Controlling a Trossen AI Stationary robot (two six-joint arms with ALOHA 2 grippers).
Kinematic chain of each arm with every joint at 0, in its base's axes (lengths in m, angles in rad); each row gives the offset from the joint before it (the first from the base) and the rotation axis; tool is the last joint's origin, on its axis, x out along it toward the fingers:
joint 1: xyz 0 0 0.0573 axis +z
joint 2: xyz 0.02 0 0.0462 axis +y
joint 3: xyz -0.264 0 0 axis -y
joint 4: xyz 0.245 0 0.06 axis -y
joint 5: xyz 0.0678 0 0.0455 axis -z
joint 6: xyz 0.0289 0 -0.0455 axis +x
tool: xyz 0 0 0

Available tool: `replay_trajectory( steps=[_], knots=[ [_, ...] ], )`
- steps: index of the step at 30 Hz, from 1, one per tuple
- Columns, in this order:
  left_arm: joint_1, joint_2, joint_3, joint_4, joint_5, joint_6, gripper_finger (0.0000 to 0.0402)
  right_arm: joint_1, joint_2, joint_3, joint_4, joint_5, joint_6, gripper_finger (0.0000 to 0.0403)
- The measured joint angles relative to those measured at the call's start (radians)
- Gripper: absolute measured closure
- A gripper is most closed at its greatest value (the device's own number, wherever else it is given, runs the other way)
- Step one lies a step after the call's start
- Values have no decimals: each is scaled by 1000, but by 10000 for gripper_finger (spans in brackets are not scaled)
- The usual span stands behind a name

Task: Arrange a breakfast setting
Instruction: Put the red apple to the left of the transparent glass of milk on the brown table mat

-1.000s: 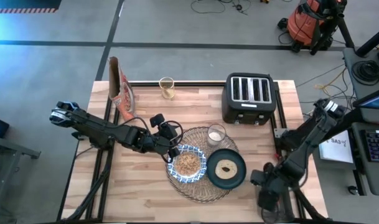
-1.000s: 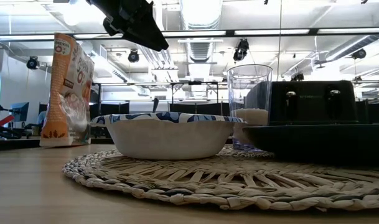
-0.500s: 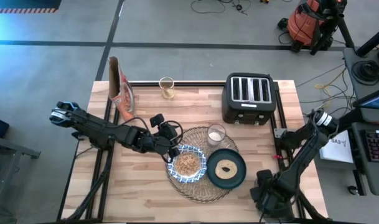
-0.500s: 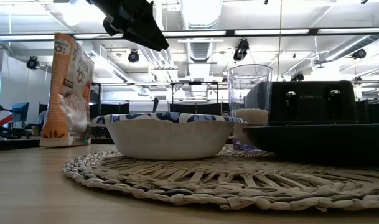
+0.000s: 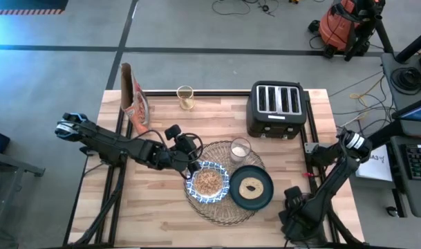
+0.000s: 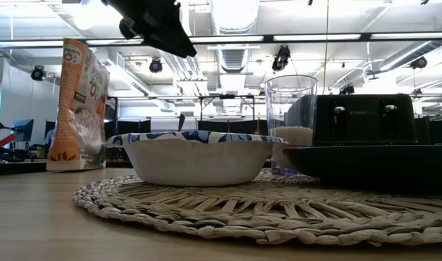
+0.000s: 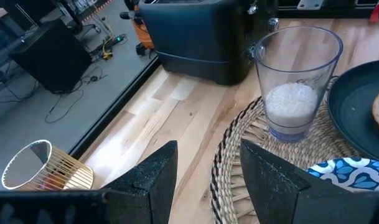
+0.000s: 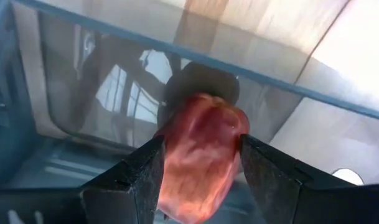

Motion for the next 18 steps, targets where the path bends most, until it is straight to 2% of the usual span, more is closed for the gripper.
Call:
replay_trajectory(
  steps=[14,18],
  knots=[
    [0,0,0,0,0,5,243,11,19,-25,-3,6,28,209],
    [0,0,0,0,0,6,243,21,19,-41,-1,-12,85,209]
  ],
)
